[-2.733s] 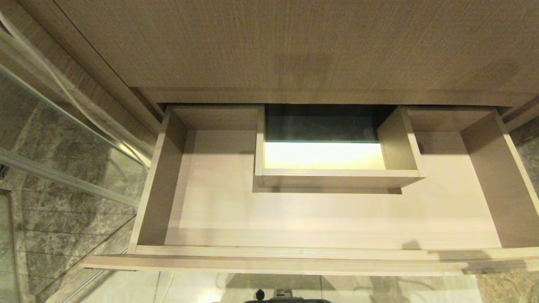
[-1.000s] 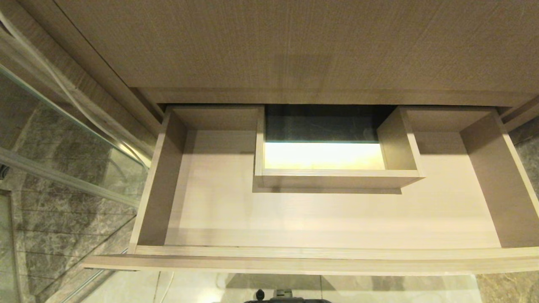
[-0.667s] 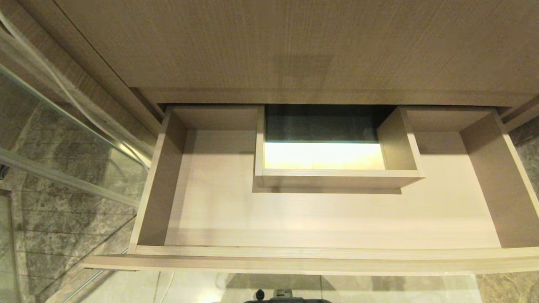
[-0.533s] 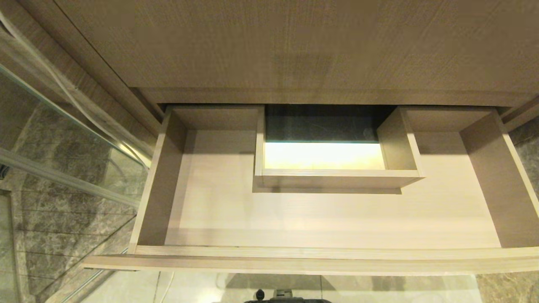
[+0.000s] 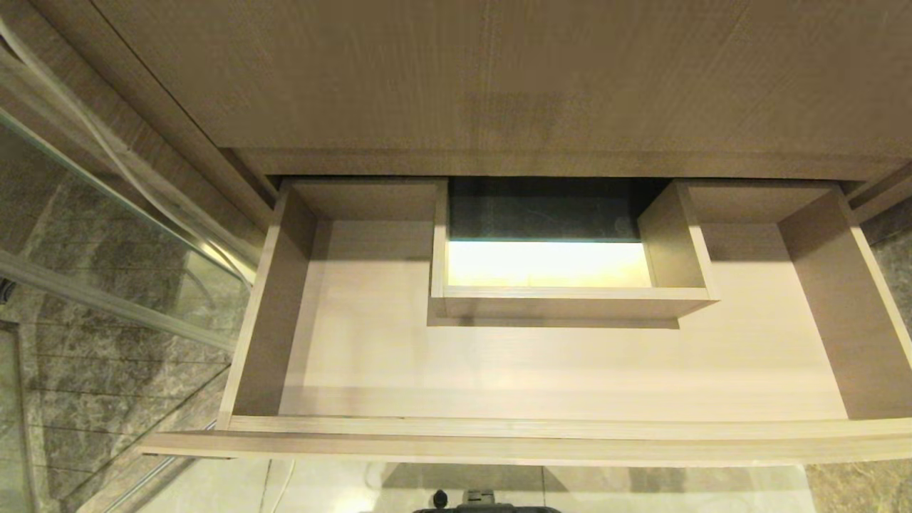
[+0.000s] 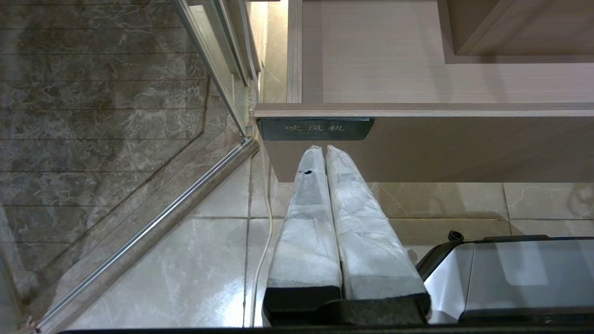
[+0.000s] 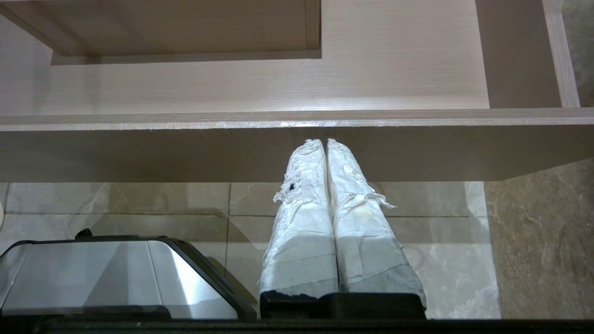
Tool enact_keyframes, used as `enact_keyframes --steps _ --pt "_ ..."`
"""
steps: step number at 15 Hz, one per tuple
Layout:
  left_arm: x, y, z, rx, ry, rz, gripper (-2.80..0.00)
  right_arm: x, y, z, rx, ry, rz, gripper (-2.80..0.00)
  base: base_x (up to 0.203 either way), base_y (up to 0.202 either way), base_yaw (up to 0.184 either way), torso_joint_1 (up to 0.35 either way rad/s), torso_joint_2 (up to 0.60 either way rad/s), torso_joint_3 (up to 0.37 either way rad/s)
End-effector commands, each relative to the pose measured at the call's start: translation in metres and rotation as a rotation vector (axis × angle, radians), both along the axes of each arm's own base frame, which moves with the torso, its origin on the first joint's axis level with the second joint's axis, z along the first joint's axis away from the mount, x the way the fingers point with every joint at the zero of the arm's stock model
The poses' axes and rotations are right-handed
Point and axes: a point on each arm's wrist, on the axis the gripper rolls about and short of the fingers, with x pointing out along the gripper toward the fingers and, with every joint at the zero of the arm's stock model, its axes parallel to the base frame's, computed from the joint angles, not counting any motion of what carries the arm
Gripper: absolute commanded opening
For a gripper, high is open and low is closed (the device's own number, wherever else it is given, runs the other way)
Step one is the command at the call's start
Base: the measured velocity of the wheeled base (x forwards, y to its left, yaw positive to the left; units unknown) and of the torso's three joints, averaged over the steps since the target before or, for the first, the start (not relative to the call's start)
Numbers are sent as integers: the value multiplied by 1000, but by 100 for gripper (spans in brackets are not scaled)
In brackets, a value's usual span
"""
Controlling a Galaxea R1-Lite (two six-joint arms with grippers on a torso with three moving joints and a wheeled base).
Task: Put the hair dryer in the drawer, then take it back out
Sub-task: Pick up the hairdryer
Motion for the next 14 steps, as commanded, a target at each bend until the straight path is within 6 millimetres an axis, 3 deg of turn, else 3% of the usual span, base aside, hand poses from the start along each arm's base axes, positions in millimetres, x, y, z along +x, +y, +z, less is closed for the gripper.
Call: enact_keyframes --steps 1,7,14 --pt "0 0 0 2 1 0 -280 0 0 0 0 1 1 -280 0 0 0 0 0 0" --pt "0 0 0 -5 -1 0 -280 0 0 0 0 1 0 -280 1 8 -2 1 0 0" --pt "0 0 0 -5 -1 0 -280 0 0 0 0 1 0 -280 1 157 0 1 4 2"
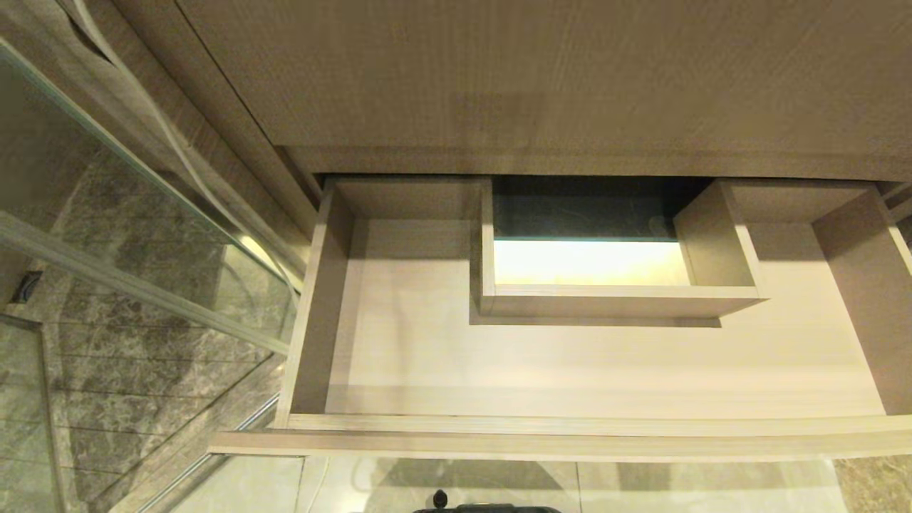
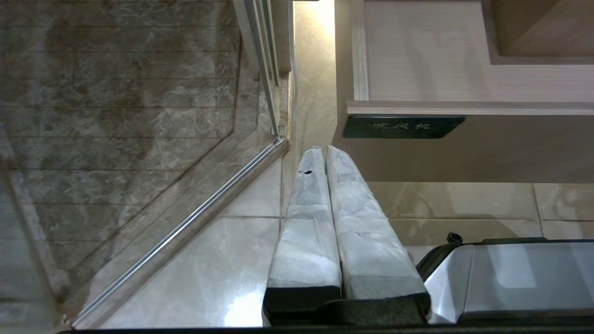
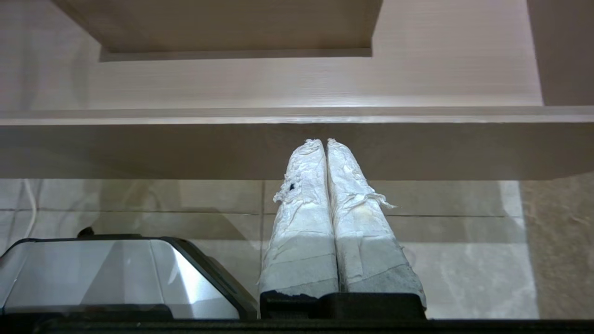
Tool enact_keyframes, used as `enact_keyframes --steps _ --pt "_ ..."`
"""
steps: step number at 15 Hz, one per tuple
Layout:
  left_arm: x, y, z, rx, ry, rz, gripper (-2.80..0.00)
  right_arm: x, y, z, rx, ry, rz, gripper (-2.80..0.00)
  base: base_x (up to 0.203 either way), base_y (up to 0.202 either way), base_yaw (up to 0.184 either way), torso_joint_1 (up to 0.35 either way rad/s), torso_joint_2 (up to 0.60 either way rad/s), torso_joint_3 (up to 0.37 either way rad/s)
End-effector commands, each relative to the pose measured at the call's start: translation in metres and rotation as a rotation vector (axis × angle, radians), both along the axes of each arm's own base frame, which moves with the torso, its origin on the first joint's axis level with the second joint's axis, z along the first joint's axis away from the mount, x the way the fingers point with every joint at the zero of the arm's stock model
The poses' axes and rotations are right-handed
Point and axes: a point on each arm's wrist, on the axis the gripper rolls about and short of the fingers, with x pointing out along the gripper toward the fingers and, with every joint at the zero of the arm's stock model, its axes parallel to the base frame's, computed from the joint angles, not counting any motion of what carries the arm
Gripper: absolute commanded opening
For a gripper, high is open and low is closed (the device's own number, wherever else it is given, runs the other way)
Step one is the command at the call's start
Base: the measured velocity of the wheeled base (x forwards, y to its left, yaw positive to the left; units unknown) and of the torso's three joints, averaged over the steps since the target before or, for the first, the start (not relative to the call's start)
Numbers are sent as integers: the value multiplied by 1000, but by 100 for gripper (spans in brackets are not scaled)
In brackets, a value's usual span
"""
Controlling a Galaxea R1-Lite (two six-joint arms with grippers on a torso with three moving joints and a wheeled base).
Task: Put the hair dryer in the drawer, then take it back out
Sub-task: Pick up the hairdryer
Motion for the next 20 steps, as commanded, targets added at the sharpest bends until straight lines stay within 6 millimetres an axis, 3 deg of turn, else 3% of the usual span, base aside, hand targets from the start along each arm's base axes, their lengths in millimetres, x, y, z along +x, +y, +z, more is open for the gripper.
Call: enact_keyframes --steps 1,20 --pt "0 0 0 1 0 0 -280 0 0 0 0 1 0 -280 0 0 0 0 0 0" --pt "0 0 0 4 3 0 -280 0 0 0 -10 4 4 -280 0 0 0 0 0 0"
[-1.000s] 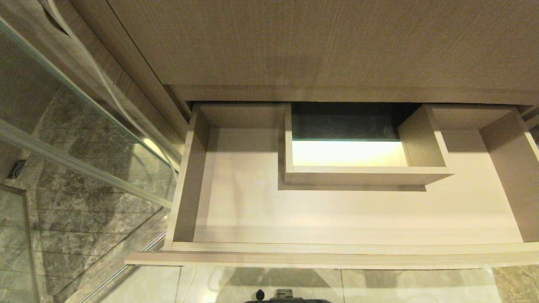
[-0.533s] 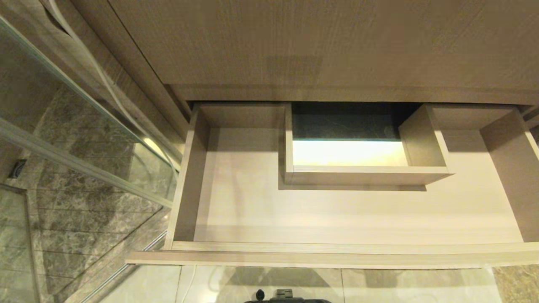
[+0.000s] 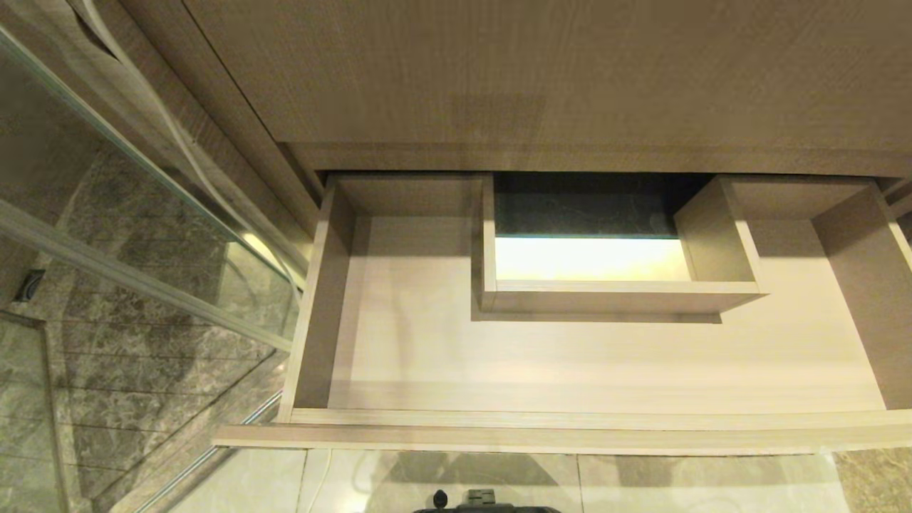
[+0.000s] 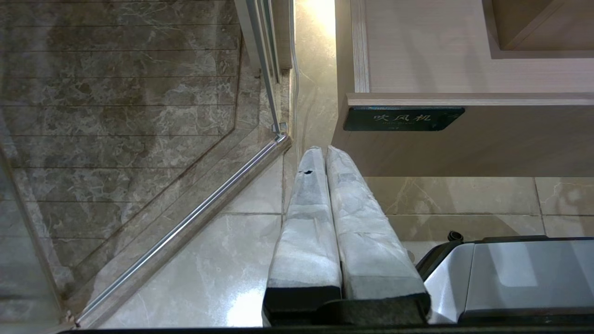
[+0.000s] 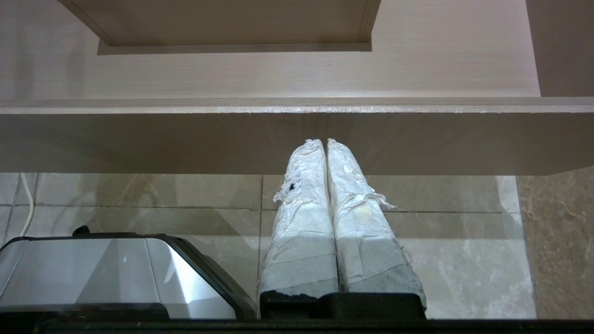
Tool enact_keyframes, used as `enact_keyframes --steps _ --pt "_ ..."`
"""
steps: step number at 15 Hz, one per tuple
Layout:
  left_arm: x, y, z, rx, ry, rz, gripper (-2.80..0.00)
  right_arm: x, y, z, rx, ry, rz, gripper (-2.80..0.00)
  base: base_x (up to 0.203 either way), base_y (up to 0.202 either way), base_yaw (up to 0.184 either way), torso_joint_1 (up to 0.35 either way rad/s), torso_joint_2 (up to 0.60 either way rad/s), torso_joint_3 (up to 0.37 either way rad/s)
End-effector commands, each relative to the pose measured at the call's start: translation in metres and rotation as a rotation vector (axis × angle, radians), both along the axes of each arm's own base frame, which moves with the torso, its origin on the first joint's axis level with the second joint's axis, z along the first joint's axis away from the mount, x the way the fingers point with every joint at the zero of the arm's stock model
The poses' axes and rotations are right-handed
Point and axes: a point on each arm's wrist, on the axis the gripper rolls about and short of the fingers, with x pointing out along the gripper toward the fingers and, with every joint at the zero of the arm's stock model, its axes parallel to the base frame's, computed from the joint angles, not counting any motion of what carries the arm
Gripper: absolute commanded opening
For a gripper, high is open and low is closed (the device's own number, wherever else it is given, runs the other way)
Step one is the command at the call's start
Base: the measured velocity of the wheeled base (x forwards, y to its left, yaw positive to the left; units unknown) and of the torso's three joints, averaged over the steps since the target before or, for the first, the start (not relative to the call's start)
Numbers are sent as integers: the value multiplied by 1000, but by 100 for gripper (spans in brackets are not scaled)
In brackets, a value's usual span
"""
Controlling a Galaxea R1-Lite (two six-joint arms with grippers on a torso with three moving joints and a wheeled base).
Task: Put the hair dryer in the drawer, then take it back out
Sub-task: Pick up the hairdryer
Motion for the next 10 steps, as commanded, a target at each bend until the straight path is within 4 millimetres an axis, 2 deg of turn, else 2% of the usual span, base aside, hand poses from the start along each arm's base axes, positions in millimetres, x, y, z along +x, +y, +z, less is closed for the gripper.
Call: enact_keyframes --steps 1,3,5,10 --pt "0 0 0 0 1 1 -280 0 0 0 0 1 -1 -280 0 0 0 0 0 0" --pt "0 0 0 0 1 1 -280 0 0 0 -9 0 -2 -280 0 0 0 -34 17 19" --pt "0 0 0 0 1 1 -280 0 0 0 -9 -2 1 -280 0 0 0 -192 182 33" --pt "0 0 0 0 1 1 -280 0 0 0 -4 1 -1 -280 2 -7 144 -33 143 85"
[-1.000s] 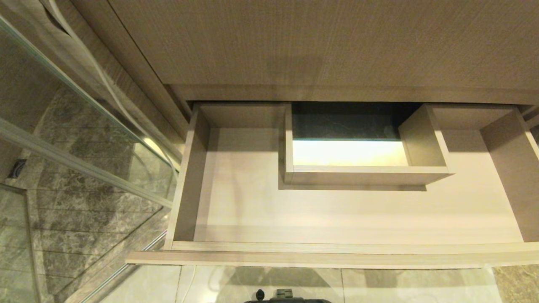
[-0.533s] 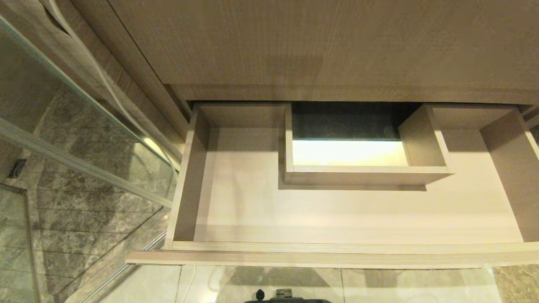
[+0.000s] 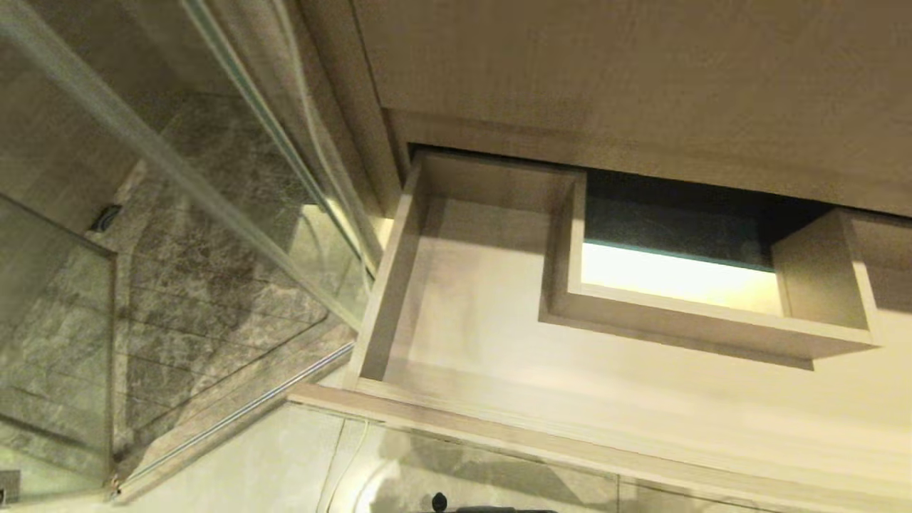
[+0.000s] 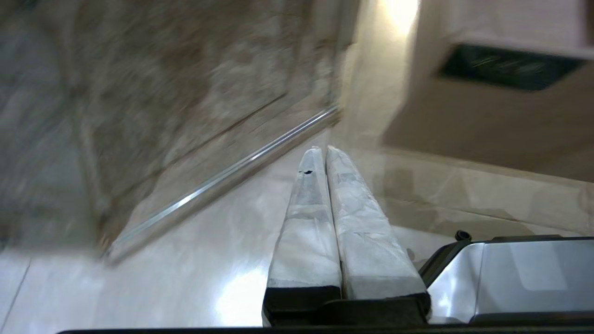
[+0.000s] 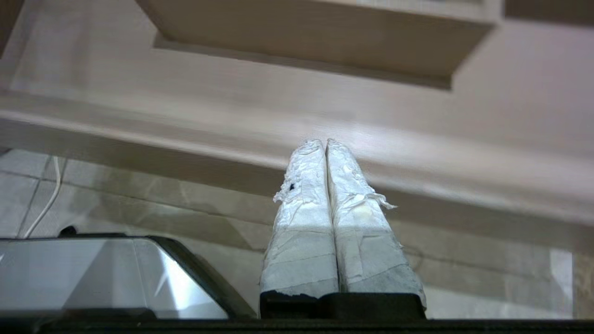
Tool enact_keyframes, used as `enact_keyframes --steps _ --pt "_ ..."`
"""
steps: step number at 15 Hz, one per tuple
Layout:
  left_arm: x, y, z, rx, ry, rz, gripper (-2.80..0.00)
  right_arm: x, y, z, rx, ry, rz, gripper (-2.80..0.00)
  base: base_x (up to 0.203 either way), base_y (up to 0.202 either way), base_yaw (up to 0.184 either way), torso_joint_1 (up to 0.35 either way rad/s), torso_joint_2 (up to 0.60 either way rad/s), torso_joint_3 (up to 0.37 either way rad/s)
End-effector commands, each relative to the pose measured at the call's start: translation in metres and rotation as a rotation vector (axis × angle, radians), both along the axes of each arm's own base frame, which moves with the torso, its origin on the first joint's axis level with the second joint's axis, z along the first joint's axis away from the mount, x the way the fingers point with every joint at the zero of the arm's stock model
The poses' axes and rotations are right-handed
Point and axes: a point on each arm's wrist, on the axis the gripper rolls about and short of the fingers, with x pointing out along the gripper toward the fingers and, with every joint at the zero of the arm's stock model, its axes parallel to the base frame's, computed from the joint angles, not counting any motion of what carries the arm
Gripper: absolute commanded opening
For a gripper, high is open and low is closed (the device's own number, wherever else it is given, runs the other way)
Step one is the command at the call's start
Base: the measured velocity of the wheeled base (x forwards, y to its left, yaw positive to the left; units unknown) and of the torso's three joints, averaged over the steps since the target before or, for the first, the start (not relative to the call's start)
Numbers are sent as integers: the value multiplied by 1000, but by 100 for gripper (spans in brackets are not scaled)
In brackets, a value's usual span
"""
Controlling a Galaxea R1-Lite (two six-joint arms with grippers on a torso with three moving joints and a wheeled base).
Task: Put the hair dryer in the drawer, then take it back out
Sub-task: Pick up the hairdryer
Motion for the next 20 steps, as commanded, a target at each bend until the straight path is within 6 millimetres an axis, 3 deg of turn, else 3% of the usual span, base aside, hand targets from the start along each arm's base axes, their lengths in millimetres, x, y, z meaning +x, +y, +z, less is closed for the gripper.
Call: enact_keyframes --steps 1,20 --pt "0 0 0 0 -1 0 -280 0 0 0 4 2 0 -280 0 -8 155 7 35 33" --pt "0 0 0 1 1 0 -280 0 0 0 -4 2 2 -280 0 0 12 17 6 19"
